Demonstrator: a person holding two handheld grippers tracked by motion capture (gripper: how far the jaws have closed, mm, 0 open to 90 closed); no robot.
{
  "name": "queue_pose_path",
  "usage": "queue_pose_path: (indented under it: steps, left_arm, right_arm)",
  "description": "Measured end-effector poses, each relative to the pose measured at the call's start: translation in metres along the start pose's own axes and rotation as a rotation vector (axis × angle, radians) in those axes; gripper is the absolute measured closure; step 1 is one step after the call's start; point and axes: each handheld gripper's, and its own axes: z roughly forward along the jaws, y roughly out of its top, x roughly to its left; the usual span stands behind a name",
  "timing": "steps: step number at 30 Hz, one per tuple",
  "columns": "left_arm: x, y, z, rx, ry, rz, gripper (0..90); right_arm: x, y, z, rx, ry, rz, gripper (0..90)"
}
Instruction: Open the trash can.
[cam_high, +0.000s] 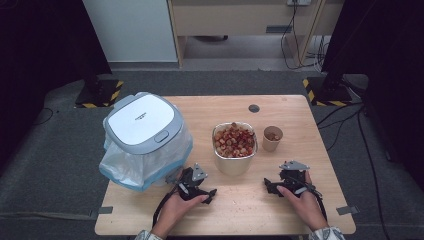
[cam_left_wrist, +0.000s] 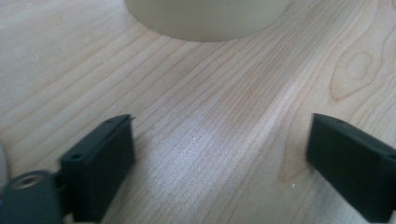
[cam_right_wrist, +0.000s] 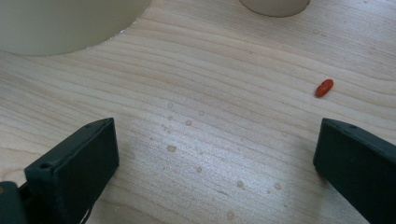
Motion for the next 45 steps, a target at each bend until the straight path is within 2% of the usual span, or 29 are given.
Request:
queue_pose_path:
  steps: [2, 4, 5, 6, 7, 8, 9, 10, 12, 13, 14, 15, 16, 17, 18, 19, 21, 22, 25, 26, 30, 39, 42, 45]
  left_arm:
    - [-0.005, 0.004, -0.009, -0.031, -0.005, 0.018, 12.2]
    - [-0.009, 0.006, -0.014, -0.035, 0.003, 0.046, 13.5]
    - [-0.009, 0.006, -0.014, -0.035, 0.003, 0.046, 15.0]
    - [-0.012, 0.008, -0.022, -0.052, 0.003, 0.057, 19.3]
    - [-0.012, 0.008, -0.022, -0.052, 0.003, 0.057, 22.8]
    - [-0.013, 0.009, -0.03, -0.08, 0.017, 0.066, 28.2]
    - [-0.013, 0.009, -0.03, -0.08, 0.017, 0.066, 32.9]
    - [-0.01, 0.008, -0.039, -0.112, 0.034, 0.065, 37.1]
    - [-0.006, 0.006, -0.045, -0.126, 0.069, 0.069, 47.0]
    - [-0.006, 0.006, -0.045, -0.126, 0.069, 0.069, 51.6]
    - [0.0, 0.005, -0.051, -0.13, 0.104, 0.058, 57.3]
    - [0.0, 0.005, -0.051, -0.13, 0.104, 0.058, 61.0]
    - [0.003, 0.004, -0.054, -0.133, 0.126, 0.048, 61.0]
    - [0.007, 0.003, -0.058, -0.138, 0.151, 0.044, 64.9]
    - [0.009, 0.002, -0.06, -0.137, 0.167, 0.045, 72.5]
    - [0.011, 0.001, -0.062, -0.133, 0.189, 0.039, 74.8]
    - [0.012, 0.0, -0.063, -0.128, 0.199, 0.042, 79.3]
    - [0.013, -0.001, -0.065, -0.111, 0.223, 0.052, 81.6]
    - [0.014, -0.003, -0.066, -0.096, 0.244, 0.058, 85.1]
    - [0.016, -0.006, -0.067, -0.082, 0.264, 0.063, 85.8]
    - [0.019, -0.012, -0.071, -0.06, 0.286, 0.071, 87.2]
    - [0.028, -0.021, -0.065, -0.009, 0.31, 0.053, 88.4]
    - [0.031, -0.024, -0.063, 0.002, 0.297, 0.034, 88.7]
    - [0.029, -0.024, -0.062, 0.011, 0.307, 0.047, 89.0]
  right_arm:
    - [-0.001, 0.0, 0.0, 0.0, 0.006, -0.003, 0.6]
    - [-0.001, 0.0, 0.0, 0.0, 0.006, -0.003, 0.6]
    - [-0.001, 0.0, 0.0, 0.0, 0.006, -0.003, 0.6]
    - [-0.001, 0.0, 0.0, 0.0, 0.007, -0.005, 0.6]
    - [-0.001, 0.0, 0.0, 0.0, 0.008, -0.009, 0.6]
    - [-0.001, 0.0, -0.001, 0.0, 0.011, -0.011, 0.6]
    - [-0.001, -0.001, -0.001, 0.002, 0.012, -0.009, 0.6]
    - [-0.001, -0.001, -0.001, 0.002, 0.012, -0.01, 0.6]
    - [-0.001, -0.001, -0.001, 0.002, 0.013, -0.01, 0.6]
    - [-0.001, -0.001, -0.001, 0.002, 0.013, -0.01, 0.6]
    - [-0.001, -0.001, -0.001, 0.002, 0.013, -0.01, 0.6]
    - [-0.001, -0.001, -0.001, 0.002, 0.013, -0.01, 0.6]
    - [-0.001, -0.001, -0.001, 0.002, 0.013, -0.01, 0.6]
    - [-0.001, -0.001, -0.001, 0.002, 0.014, -0.011, 0.6]
    - [-0.001, -0.001, -0.001, 0.002, 0.014, -0.011, 0.6]
    - [-0.001, -0.001, -0.001, 0.002, 0.014, -0.011, 0.6]
    - [-0.001, -0.001, -0.001, 0.002, 0.014, -0.011, 0.6]
    - [-0.001, -0.001, -0.001, 0.002, 0.015, -0.012, 0.6]
    - [-0.001, -0.001, -0.001, 0.002, 0.015, -0.012, 0.6]
    - [-0.001, -0.001, -0.001, 0.002, 0.016, -0.013, 0.6]
    - [-0.002, -0.001, -0.001, 0.002, 0.018, -0.015, 0.6]
    - [-0.002, -0.001, -0.001, 0.002, 0.019, -0.016, 0.6]
    - [-0.002, -0.001, -0.001, 0.002, 0.019, -0.016, 0.6]
    - [-0.002, -0.001, -0.001, 0.002, 0.019, -0.016, 0.6]
